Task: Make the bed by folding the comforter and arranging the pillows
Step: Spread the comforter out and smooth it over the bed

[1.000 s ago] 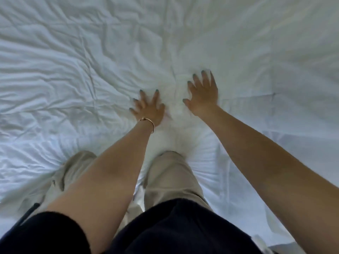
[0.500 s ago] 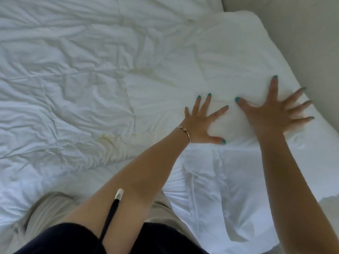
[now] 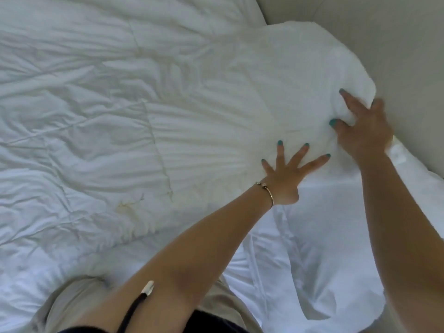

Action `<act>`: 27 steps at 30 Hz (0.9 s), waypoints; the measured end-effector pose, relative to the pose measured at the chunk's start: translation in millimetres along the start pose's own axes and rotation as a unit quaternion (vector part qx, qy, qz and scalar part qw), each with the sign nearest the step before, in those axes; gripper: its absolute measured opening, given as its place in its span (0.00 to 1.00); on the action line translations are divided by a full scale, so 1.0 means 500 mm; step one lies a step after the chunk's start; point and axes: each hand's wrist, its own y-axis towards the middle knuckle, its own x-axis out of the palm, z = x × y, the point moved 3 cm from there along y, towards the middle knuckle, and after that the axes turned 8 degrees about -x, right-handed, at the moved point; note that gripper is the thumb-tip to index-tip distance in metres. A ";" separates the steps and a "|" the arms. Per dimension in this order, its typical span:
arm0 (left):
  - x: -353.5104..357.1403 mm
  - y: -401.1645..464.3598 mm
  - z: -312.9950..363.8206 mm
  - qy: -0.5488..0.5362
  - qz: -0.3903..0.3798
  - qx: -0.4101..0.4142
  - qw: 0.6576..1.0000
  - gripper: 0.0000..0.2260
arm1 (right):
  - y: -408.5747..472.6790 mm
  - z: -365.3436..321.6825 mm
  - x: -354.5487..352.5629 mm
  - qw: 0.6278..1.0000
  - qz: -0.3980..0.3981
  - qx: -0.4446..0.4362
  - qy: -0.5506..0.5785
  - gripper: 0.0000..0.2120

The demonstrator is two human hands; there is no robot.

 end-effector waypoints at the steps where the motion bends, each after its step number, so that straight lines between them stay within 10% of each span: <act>1: 0.012 0.009 -0.003 0.019 -0.034 -0.019 0.999 0.48 | -0.002 0.003 0.021 0.996 -0.063 0.054 -0.028 0.30; 4: 0.028 0.022 -0.035 -0.021 -0.062 -0.003 0.998 0.38 | -0.014 -0.099 0.045 0.990 -0.009 0.049 -0.134 0.36; 7: 0.005 -0.028 -0.119 -0.179 0.057 0.059 0.980 0.25 | -0.058 -0.279 0.087 0.966 0.129 -0.210 -0.076 0.35; 11: 0.012 -0.154 -0.344 -0.108 0.170 -0.149 0.968 0.22 | -0.151 -0.433 0.244 0.919 -0.118 -0.371 -0.069 0.29; 15: 0.065 -0.316 -0.540 -0.076 0.046 -0.390 0.917 0.27 | -0.232 -0.467 0.377 0.869 -0.236 -0.394 -0.184 0.30; 19: 0.127 -0.466 -0.627 -0.068 -0.050 -0.424 0.902 0.27 | -0.299 -0.496 0.404 0.861 -0.270 -0.371 -0.220 0.30; 27: 0.255 -0.698 -0.668 -0.297 0.045 -0.443 0.845 0.24 | -0.494 -0.628 0.383 0.830 -0.406 -0.319 -0.212 0.24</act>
